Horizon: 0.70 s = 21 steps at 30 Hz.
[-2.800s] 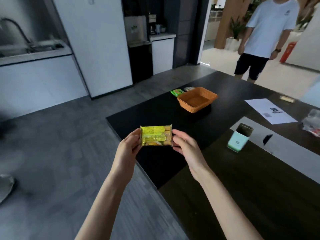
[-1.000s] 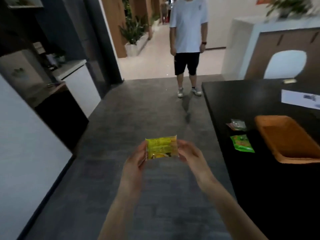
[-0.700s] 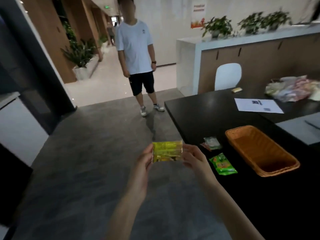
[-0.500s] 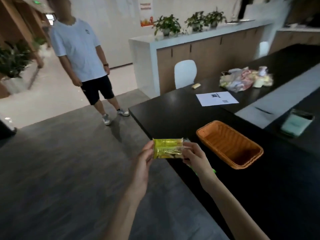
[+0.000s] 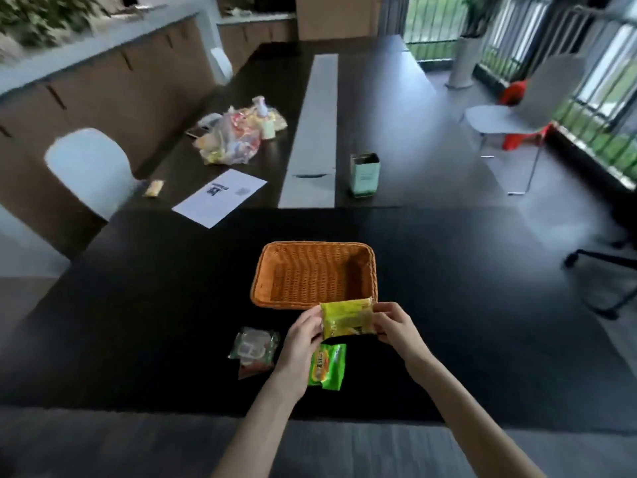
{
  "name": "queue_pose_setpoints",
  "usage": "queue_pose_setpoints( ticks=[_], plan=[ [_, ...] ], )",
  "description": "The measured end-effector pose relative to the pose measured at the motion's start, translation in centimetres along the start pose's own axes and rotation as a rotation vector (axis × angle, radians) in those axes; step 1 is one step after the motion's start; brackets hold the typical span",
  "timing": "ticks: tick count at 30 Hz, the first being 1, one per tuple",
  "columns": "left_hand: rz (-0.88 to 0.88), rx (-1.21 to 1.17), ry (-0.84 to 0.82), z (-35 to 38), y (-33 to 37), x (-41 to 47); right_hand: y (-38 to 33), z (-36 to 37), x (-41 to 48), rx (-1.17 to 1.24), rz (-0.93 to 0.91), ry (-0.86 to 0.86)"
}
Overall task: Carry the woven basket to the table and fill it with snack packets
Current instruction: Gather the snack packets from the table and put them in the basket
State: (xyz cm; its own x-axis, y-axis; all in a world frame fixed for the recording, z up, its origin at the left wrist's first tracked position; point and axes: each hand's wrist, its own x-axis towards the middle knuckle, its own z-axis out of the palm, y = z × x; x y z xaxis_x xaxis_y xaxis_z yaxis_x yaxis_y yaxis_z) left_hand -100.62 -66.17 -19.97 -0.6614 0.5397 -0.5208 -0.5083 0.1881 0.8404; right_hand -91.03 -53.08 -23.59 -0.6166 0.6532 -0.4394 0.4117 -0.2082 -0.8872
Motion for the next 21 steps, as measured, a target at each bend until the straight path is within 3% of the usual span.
queue_pose_setpoints(
  ticks=[5,10,14,21],
  plan=[
    [-0.26,0.129,-0.094,1.6,-3.5,3.7,4.4,-0.6,1.5,-0.03,0.173,0.207],
    [-0.44,0.171,-0.093,2.4,-6.6,5.2,8.8,-0.4,2.2,-0.04,0.382,0.236],
    [-0.493,0.186,-0.073,3.0,-7.4,5.7,10.9,0.0,2.7,-0.045,0.449,0.24],
    [-0.522,0.203,-0.07,3.1,-7.3,5.6,10.4,0.2,2.9,-0.123,0.401,0.24]
  ],
)
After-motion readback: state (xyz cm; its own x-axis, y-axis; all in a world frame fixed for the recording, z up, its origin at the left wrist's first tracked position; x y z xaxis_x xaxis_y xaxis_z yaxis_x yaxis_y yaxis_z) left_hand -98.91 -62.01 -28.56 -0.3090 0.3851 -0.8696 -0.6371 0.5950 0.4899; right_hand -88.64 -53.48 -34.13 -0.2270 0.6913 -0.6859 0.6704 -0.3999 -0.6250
